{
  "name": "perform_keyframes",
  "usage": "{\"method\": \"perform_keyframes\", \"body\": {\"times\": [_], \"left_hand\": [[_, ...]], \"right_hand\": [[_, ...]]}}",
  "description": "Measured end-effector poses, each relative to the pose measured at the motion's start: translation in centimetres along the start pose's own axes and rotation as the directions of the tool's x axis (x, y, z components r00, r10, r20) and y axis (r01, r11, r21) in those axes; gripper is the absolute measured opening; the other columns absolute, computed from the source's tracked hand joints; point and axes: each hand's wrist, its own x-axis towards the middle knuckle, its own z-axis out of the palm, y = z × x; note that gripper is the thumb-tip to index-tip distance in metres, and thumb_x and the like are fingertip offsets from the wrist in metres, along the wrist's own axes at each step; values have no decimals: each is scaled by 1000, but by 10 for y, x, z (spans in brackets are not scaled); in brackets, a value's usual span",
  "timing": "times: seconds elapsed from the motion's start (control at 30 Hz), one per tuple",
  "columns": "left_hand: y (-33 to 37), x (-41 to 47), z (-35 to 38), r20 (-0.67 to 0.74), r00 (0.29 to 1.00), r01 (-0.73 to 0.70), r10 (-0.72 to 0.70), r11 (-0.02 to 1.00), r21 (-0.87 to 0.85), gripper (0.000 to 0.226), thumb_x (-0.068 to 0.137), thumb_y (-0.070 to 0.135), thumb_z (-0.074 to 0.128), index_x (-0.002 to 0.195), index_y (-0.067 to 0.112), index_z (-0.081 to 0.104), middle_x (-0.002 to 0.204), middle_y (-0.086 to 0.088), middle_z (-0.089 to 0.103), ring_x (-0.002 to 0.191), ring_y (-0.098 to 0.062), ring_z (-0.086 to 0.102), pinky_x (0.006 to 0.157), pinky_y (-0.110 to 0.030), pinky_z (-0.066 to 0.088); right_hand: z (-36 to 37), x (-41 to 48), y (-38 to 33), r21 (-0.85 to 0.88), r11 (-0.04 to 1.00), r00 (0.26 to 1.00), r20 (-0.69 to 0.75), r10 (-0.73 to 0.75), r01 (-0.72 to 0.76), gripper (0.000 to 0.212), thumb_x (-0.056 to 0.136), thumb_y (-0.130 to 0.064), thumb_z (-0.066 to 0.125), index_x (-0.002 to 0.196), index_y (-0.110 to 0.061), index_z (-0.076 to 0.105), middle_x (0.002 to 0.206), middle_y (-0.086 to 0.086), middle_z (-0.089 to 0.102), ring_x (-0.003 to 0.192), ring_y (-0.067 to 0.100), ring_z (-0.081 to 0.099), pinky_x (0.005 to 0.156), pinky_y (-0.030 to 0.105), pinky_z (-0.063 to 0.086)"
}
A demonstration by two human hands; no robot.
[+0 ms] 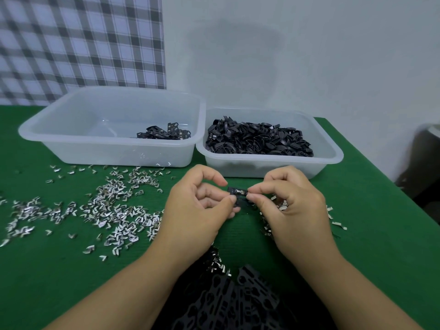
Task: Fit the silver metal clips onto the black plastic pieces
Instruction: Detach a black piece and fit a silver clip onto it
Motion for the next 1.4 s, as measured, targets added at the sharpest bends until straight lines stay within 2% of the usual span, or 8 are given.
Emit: {"method": "perform_keyframes", "body": {"times": [0.2, 0.4, 0.67, 0.87, 0.97, 1.1, 1.23, 1.4], "left_hand": [[1, 1, 0, 5, 1000, -27, 27, 999, 24, 24, 80, -11, 64, 83, 13, 59, 67, -19, 67, 58, -14, 68, 59, -16, 53], [0, 2, 2, 12, 999, -54, 53, 990, 132, 32, 82, -12, 61, 87, 19, 70, 77, -13, 69, 63, -7, 68, 62, -12, 51], [2, -1, 2, 20, 1000, -15, 14, 997, 79, 16, 78, 4, 71, 83, 19, 73, 76, -5, 72, 67, -12, 67, 65, -18, 55], [4, 1, 2, 26, 999, -44, 41, 993, 114, 21, 77, -6, 69, 76, 14, 73, 67, -4, 72, 57, -5, 66, 59, -13, 51], [2, 2, 1, 1, 1000, 3, -3, 998, 65, 19, 77, -4, 70, 74, 14, 73, 66, -8, 72, 57, -9, 68, 57, -14, 53], [-2, 4, 1, -16, 998, 60, -59, 997, 46, 14, 76, -1, 72, 74, 13, 73, 67, -12, 72, 57, -12, 69, 55, -16, 53], [-1, 3, 0, -19, 997, 74, -74, 996, 42, 14, 76, -1, 73, 73, 13, 73, 65, -11, 72, 55, -10, 68, 53, -14, 51], [0, 3, 0, -16, 995, 95, -94, 995, 39, 15, 76, -2, 72, 73, 12, 72, 64, -10, 71, 55, -10, 68, 54, -15, 51]], "right_hand": [[0, 1, -3, 9, 1000, 1000, 16, -11, 11, 8, 71, -7, 77, 75, -14, 74, 80, -5, 58, 80, 18, 56, 69, 16, 42], [-3, 1, 0, 112, 986, 980, 169, 102, -122, 19, 77, -14, 73, 91, -26, 72, 90, -17, 66, 84, 0, 58, 75, 14, 42], [-5, 1, -3, 155, 966, 963, 208, 172, -206, 28, 79, -13, 70, 80, -41, 68, 83, -19, 70, 80, -1, 63, 73, 14, 47], [-8, 5, -8, 58, 984, 951, 274, 146, -168, 18, 82, -16, 67, 84, -34, 69, 82, -18, 68, 83, 0, 60, 80, 23, 45], [-17, 17, -14, -5, 985, 925, 343, 164, -173, 11, 83, -30, 62, 90, -36, 69, 85, -24, 65, 84, -6, 57, 74, 11, 44], [-24, 66, -12, -159, 973, 963, 185, 196, -168, 17, 88, -26, 58, 100, -34, 68, 91, -25, 60, 77, -9, 54, 65, 1, 38], [-6, 121, 3, -466, 859, 883, 286, 372, -211, 15, 89, -12, 60, 99, -18, 70, 103, 2, 69, 90, 16, 61, 74, 20, 39], [16, 142, 12, -604, 778, 793, 384, 473, -172, 17, 82, -16, 69, 94, -3, 69, 96, 12, 70, 90, 25, 63, 79, 32, 52]]}}
